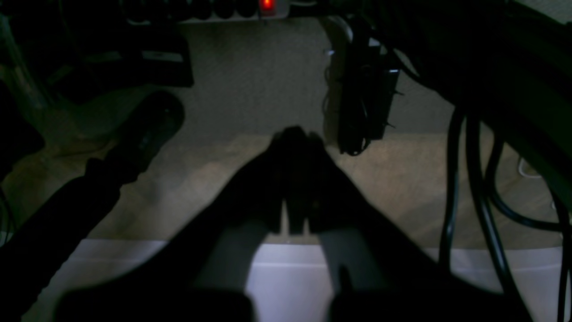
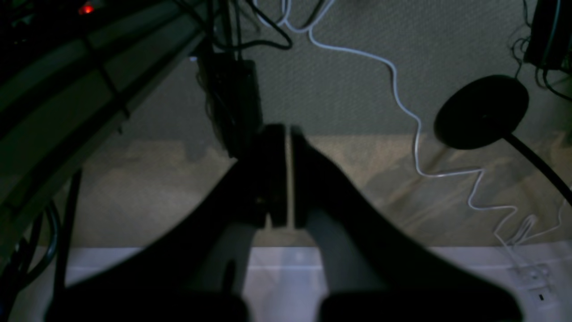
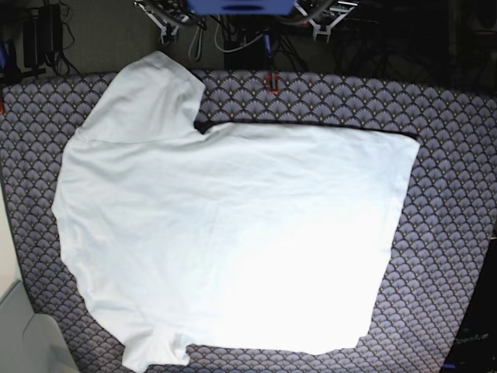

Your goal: Fold the T-shirt properly

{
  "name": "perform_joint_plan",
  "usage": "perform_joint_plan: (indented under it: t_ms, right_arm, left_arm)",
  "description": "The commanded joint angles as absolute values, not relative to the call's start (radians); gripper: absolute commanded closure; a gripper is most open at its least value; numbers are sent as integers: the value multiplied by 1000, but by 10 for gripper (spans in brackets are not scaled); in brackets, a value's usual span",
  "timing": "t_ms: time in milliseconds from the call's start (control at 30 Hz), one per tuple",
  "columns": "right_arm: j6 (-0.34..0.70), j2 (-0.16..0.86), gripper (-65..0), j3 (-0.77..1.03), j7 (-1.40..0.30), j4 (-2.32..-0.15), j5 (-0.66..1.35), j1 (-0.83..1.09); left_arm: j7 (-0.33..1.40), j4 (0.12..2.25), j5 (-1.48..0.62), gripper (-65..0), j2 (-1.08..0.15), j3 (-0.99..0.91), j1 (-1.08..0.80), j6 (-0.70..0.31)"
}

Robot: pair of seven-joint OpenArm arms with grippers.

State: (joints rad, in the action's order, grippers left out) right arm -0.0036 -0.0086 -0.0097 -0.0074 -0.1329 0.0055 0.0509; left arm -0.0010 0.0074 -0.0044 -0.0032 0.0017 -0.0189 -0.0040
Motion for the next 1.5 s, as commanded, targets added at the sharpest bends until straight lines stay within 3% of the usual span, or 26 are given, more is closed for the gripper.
perform_joint_plan:
  t_ms: [0,600,867,1167,1467]
  right_arm:
    - [7,-7,0,-13,-8,-136,8,56]
    - [7,-7,0,-13,-5,-136,8,62]
    - [7,-5,0,-15,18,-177,7,133]
    - [12,13,0,-16,27,-615,7,483]
    - [12,88,0,-10,18,-1285,12,901]
  left_arm:
    - [-5,10,-7,-2,-7,1,-24,-2]
    - [-8,13,-7,-2,-7,-1,-41,-2]
    - [-1,306,-7,-2,-24,1,-234,-2]
    - [1,619,-8,-2,-74,1,-463,-2]
    - [1,1270,-10,-2,-151,-2,-837,-2]
